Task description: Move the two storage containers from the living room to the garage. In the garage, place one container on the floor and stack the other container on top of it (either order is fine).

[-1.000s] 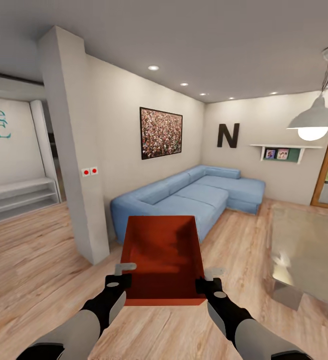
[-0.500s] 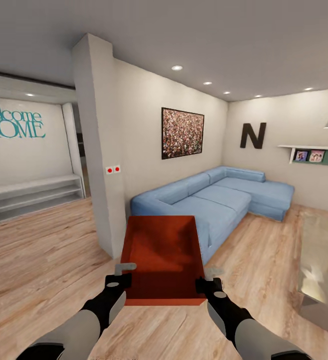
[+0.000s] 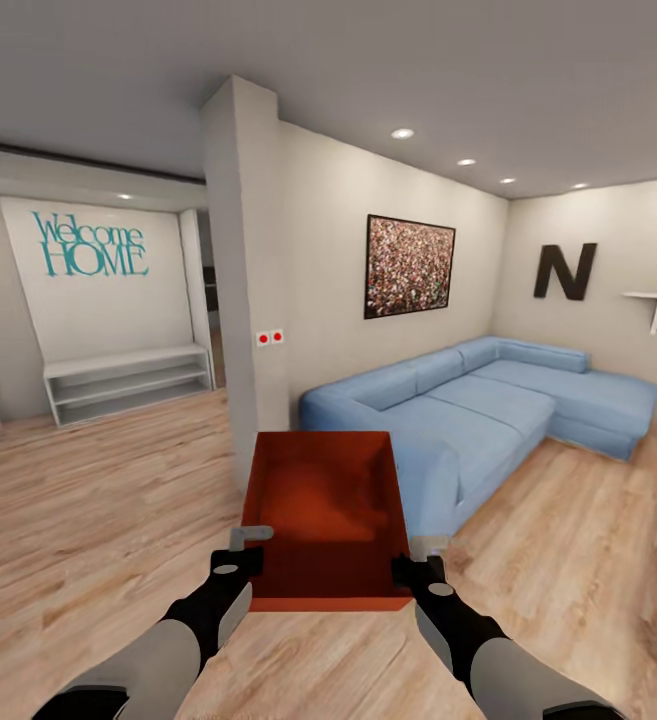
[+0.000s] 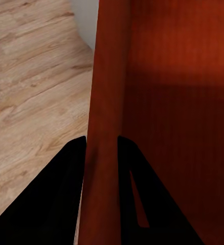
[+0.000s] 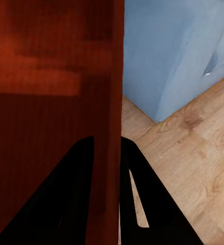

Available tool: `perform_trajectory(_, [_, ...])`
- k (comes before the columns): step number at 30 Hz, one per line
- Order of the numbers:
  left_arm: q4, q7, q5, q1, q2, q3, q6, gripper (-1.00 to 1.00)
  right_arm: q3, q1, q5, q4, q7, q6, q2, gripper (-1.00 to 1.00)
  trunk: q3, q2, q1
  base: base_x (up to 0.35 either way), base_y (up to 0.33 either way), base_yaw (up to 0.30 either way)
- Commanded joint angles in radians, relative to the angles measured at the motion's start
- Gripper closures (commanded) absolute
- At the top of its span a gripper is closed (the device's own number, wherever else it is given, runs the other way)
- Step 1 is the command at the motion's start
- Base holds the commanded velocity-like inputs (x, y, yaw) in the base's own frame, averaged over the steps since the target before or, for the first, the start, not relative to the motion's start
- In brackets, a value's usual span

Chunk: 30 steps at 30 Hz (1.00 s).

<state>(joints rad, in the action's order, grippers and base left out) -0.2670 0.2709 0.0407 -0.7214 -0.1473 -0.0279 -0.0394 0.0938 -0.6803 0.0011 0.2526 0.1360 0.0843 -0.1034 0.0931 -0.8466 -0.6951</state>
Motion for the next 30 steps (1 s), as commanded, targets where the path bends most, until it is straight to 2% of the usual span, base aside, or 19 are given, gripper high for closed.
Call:
perform_trajectory(1, [-0.003, 0.012, 0.021, -0.001, 0.000, -0.043, -0.006, 1.00, -0.013, -0.001, 0.002, 0.000, 0.008, 0.002, 0.001, 1.00, 0.002, -0.001, 0.000, 0.000, 0.000, 0.276])
perform_trajectory(30, [-0.003, 0.012, 0.021, -0.001, 0.000, -0.043, -0.005, 1.00, -0.013, -0.001, 0.002, 0.000, 0.007, 0.003, 0.001, 1.00, 0.002, -0.001, 0.000, 0.000, 0.000, 0.276])
